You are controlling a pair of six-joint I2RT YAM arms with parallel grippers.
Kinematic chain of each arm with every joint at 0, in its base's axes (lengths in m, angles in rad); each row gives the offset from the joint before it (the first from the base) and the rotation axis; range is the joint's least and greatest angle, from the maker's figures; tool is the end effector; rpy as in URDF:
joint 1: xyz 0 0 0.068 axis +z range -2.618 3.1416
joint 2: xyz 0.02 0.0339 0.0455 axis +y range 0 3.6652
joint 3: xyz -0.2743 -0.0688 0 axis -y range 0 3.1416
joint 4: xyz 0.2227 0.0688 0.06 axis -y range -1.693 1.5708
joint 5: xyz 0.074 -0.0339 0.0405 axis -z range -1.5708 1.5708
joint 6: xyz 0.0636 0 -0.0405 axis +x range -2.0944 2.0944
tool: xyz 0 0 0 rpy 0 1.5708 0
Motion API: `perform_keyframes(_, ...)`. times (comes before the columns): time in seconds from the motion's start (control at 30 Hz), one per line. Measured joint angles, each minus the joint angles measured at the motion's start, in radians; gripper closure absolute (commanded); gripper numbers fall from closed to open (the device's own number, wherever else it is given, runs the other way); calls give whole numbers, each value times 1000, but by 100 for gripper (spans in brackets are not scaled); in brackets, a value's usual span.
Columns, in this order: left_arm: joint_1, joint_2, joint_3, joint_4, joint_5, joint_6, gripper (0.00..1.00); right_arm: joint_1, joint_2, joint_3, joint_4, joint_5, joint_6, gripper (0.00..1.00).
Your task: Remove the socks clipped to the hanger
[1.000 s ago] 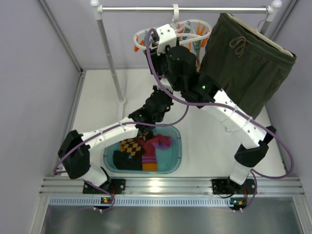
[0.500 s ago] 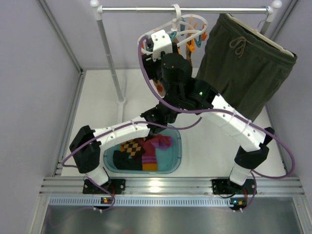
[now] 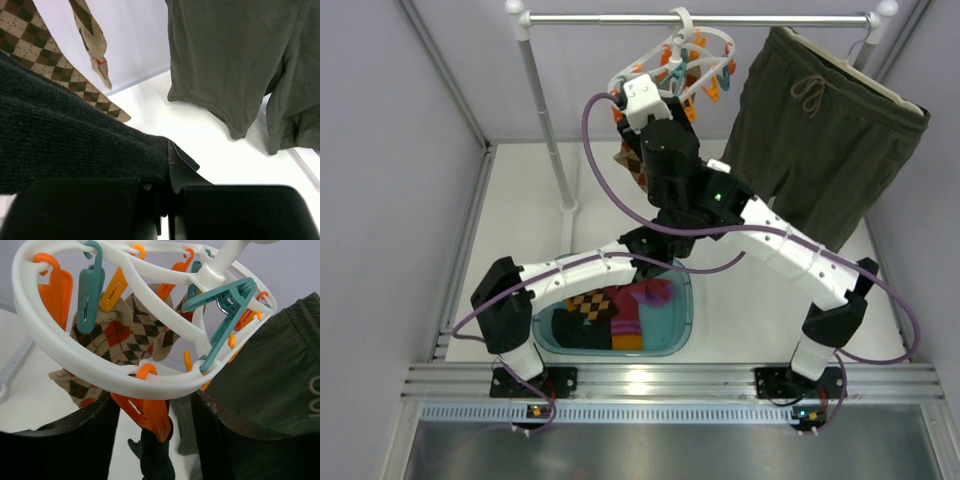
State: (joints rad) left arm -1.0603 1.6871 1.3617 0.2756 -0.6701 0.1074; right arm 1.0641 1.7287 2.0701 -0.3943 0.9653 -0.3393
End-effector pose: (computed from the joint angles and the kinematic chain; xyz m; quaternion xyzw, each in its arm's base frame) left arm 0.2327 -0.3347 0.3654 0.1881 0.6958 -0.0869 0.6877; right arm 0.2219 0.2920 0.5097 -0.1709 0.6970 -0.0988 0.6893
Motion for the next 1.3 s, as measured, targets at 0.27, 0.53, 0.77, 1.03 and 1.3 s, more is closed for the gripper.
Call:
perform_keyframes(0.27, -3, 13, 3, 0, 0, 0, 100, 0, 0, -15, 39, 29, -47, 85)
perform_keyframes(0.53, 9, -25, -120, 7, 6, -82, 100, 0, -19, -35, 54, -5, -29, 100)
perform_keyframes(0.77, 30, -45, -190, -18, 9, -132, 100, -1, -47, -41, 55, -66, 20, 98)
perform_keyframes(1.03, 28, -265, -247, -288, -105, -355, 100, -33, -78, -43, 2, -222, 100, 82)
perform_keyframes(1.3, 31, -678, -439, -710, -118, -763, 100, -48, -145, -104, -13, -325, 151, 68)
